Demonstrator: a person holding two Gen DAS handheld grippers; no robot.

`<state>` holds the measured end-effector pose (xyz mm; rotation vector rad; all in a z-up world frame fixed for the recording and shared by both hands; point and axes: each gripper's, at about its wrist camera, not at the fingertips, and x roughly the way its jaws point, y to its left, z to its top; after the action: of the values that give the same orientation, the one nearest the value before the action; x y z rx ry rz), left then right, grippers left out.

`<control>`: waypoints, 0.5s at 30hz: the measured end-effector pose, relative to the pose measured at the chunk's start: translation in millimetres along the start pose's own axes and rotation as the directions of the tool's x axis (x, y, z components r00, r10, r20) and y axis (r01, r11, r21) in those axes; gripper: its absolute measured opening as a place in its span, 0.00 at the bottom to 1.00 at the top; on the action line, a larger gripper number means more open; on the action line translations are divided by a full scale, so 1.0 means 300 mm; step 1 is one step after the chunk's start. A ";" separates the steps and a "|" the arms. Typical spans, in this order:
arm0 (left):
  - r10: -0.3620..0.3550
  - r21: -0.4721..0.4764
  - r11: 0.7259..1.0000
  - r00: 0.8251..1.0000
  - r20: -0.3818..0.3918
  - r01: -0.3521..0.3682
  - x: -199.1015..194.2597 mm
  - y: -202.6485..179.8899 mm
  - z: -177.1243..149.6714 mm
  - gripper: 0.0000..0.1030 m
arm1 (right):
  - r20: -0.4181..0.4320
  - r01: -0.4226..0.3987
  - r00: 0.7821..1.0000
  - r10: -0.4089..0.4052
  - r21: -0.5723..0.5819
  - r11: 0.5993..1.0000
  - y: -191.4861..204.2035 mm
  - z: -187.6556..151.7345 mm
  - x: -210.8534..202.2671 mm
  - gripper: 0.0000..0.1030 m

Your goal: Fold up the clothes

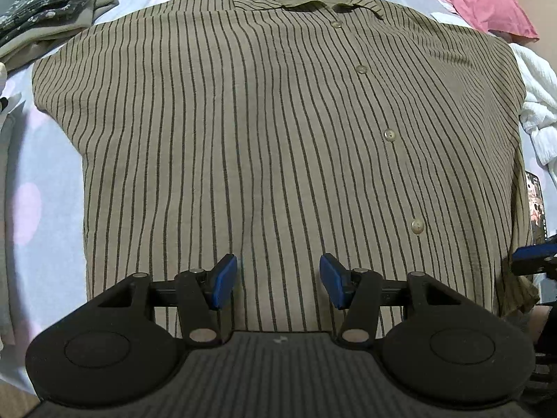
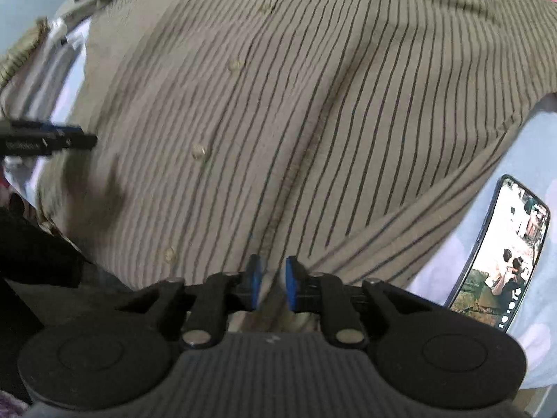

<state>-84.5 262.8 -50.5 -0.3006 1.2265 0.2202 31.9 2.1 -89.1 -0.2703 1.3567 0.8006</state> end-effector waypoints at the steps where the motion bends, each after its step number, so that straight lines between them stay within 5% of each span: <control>1: -0.001 -0.002 1.000 1.000 0.001 0.001 -0.001 0.003 0.000 0.49 | 0.016 -0.008 1.000 0.007 0.016 1.000 -0.007 0.001 -0.021 0.31; 8: -0.006 0.005 1.000 1.000 0.000 0.006 -0.001 -0.008 0.006 0.49 | 0.061 0.008 0.998 -0.015 0.106 0.994 -0.083 -0.041 -0.107 0.31; 15: -0.006 0.022 1.000 1.000 -0.008 0.006 0.011 -0.034 0.015 0.49 | -0.006 0.004 1.000 -0.003 0.154 0.988 -0.108 -0.100 -0.061 0.31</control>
<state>-76.2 254.9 -51.2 -0.2867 1.2353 0.2003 30.0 -45.5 -87.6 -0.1542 1.4147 0.6883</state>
